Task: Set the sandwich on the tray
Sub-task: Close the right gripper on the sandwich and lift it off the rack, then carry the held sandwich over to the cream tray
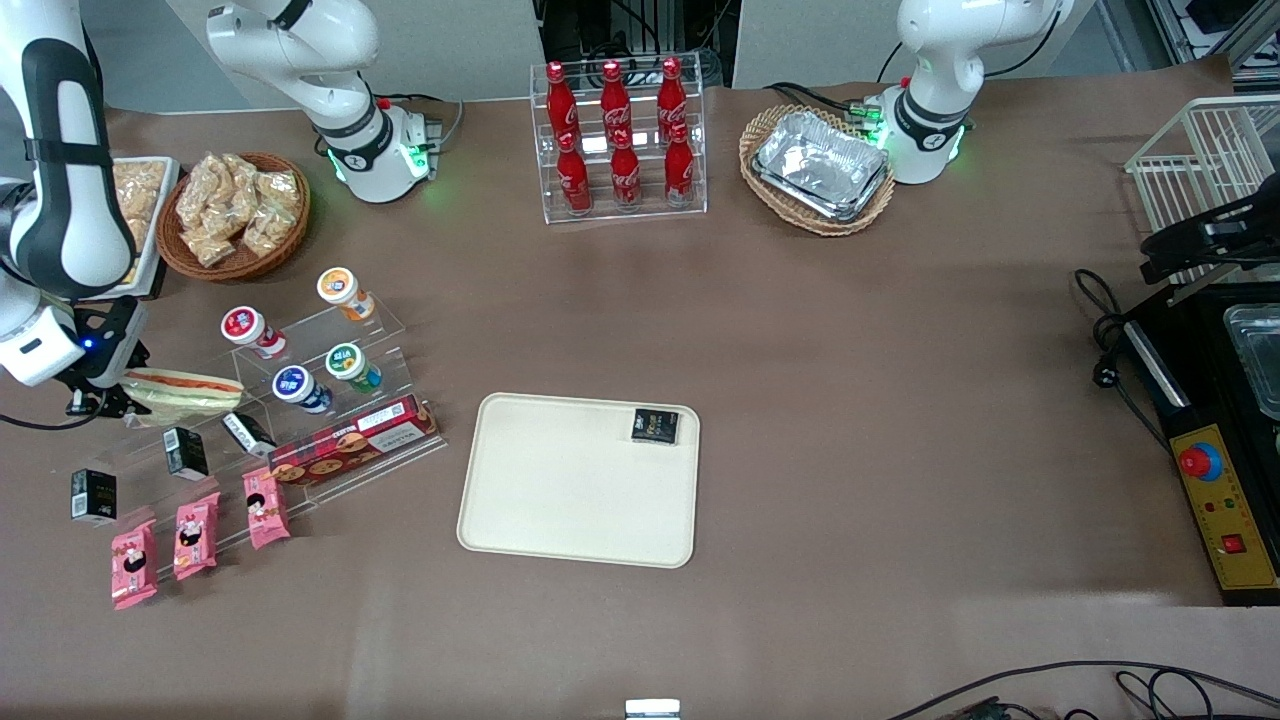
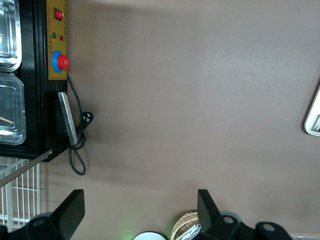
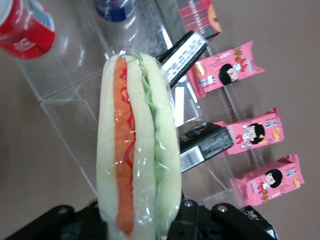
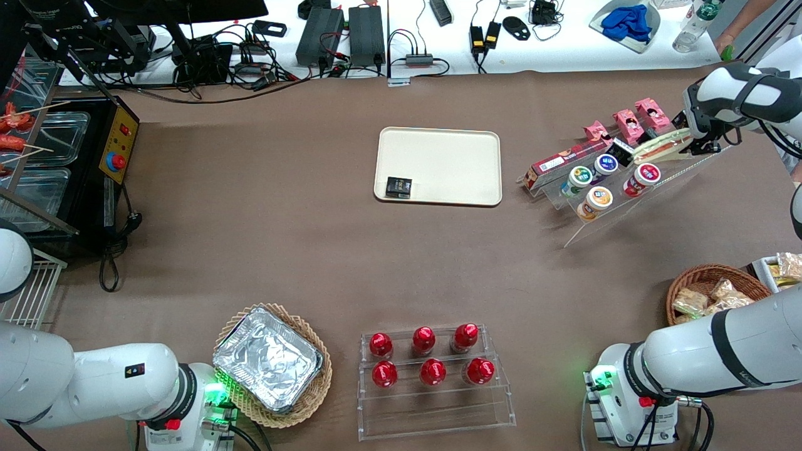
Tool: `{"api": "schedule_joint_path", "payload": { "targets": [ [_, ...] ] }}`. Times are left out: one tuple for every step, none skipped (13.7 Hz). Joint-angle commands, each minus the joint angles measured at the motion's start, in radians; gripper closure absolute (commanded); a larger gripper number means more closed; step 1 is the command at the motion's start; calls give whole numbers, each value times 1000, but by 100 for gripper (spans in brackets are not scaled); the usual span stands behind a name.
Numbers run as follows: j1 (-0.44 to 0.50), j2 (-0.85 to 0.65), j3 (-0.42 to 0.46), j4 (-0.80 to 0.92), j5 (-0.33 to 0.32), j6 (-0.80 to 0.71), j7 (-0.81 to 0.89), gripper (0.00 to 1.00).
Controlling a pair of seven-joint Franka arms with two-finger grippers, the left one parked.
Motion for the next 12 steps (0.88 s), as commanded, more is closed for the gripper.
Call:
{"api": "schedule_joint_path", "payload": {
  "targets": [
    [7, -5, -5, 119, 57, -134, 14, 95],
    [9, -7, -3, 174, 57, -205, 65, 95],
    [12, -5, 1, 231, 51, -272, 106, 95],
    [24, -5, 4, 284, 46, -323, 143, 95],
    [57, -2, 4, 330, 42, -360, 190, 95],
    [85, 1, 4, 372, 34, -391, 241, 95],
    [120, 7, 4, 409, 16, -412, 304, 95],
    [168, 16, 4, 435, 0, -423, 368, 95],
    [217, 23, 4, 455, -10, -429, 439, 95],
    [266, 32, 4, 467, -20, -434, 505, 95],
    [309, 48, 4, 481, -20, -434, 566, 95],
    [352, 67, 4, 496, -21, -432, 632, 95]
  ]
}}
